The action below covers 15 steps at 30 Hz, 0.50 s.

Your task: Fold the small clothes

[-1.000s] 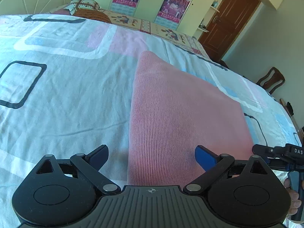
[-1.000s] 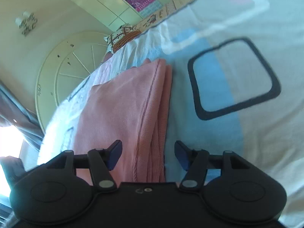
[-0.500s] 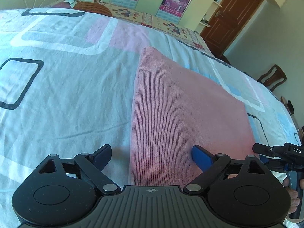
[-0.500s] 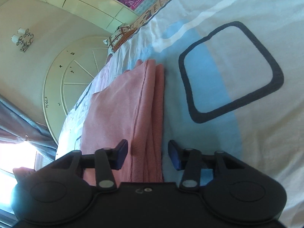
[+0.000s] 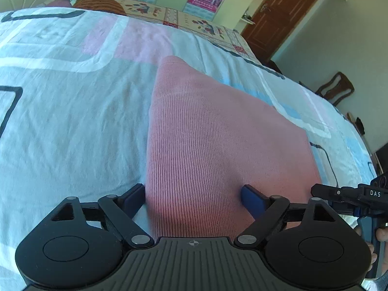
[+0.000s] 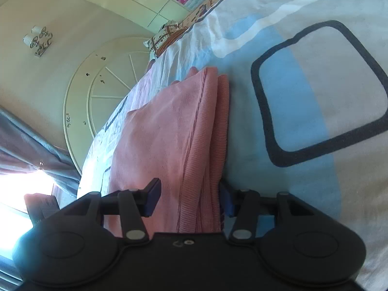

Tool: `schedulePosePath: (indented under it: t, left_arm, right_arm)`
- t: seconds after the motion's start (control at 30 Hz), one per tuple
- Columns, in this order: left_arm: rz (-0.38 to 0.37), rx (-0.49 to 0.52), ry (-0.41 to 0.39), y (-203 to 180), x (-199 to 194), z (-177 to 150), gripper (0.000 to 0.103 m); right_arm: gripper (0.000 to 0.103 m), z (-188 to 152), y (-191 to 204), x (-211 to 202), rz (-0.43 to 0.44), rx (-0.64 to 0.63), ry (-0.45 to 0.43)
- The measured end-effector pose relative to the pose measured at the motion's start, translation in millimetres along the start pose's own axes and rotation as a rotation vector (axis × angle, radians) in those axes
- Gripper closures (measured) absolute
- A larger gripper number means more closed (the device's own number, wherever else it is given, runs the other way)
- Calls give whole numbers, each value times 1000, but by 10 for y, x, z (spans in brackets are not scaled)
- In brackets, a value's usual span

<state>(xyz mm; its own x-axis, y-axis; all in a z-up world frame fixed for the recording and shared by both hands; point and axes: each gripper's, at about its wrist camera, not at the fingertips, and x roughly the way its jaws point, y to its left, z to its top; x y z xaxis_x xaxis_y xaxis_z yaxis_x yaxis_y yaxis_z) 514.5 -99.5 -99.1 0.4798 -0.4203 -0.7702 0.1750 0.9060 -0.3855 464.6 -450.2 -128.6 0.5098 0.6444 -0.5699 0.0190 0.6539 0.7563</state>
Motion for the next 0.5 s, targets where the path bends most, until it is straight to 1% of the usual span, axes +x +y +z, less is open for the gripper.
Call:
schedulePosePath:
  t: [0.1,0.23,0.3,0.43,0.47,0.5]
  left_arm:
    - [-25,22,26,8,-8,27,22]
    - [-77,24,63,88,24,59,22]
    - [-78,29,65,72,61,96,22]
    - [-45,57,54,-57,141,140,23]
    - [-27,78,45,-107,151,134,31]
    - [-16,99,37,-153,155,130,39]
  right_arm:
    - [57,-12,-19,-67,-6,-8,12]
    - [64,-32,-149,-101,19,39,5]
    - [64,-1,-123,-33,20,47,5]
    - [65,27,71,113,-35,-11,-3]
    - [68,21,128,130,-64,-31,-9]
    - [74,5,200,150,-105,-68,-11]
